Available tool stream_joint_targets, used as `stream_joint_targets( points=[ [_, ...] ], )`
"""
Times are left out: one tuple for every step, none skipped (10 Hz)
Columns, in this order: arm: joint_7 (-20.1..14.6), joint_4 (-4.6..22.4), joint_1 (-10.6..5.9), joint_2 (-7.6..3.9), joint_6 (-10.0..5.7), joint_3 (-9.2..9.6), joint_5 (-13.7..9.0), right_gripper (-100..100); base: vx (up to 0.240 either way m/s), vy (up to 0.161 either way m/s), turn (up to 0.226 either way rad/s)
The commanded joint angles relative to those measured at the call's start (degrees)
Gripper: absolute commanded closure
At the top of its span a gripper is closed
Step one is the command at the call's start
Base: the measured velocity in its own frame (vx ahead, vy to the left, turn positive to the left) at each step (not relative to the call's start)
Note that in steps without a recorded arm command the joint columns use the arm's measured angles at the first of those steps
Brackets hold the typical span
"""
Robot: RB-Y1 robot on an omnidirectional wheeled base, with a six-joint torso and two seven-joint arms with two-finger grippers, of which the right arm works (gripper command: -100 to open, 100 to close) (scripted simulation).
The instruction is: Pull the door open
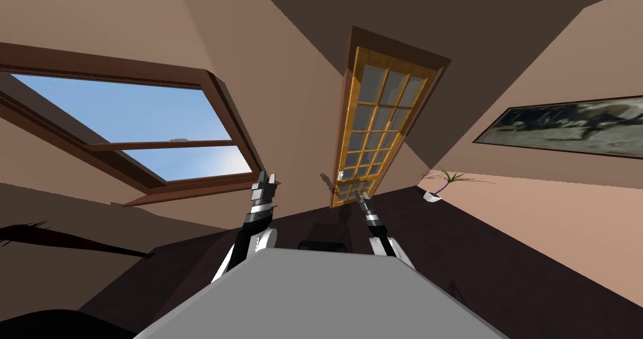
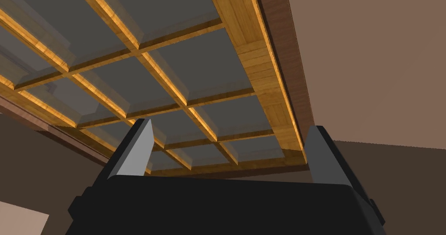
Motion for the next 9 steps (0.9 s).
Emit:
stream_joint_targets(
  points=[
    [2.1,2.5,-0.65,-0.16,-0.59,-0.16,0.9,-100,0.105,-0.023,0.040],
    [3.2,4.1,-1.05,-0.29,-1.00,-0.27,1.4,-100,0.091,-0.016,0.034],
    [4.4,5.7,-1.44,-0.42,-1.41,-0.39,1.9,-100,0.091,-0.014,0.040],
    [5.6,7.2,-1.84,-0.56,-1.82,-0.50,2.4,-100,0.107,-0.019,0.042],
    [5.6,7.2,-1.84,-0.56,-1.82,-0.50,2.4,-100,0.074,-0.014,0.018],
    [6.7,8.7,-2.20,-0.67,-2.21,-0.60,2.9,-100,0.054,-0.007,0.028],
    [7.7,10.2,-2.56,-0.78,-2.58,-0.71,3.4,-100,0.076,-0.013,0.035],
    [8.8,11.6,-2.92,-0.90,-2.95,-0.81,3.8,-100,0.094,-0.013,0.033],
    [9.8,13.0,-3.28,-1.01,-3.33,-0.91,4.3,-100,0.097,-0.016,0.038]
  ],
)
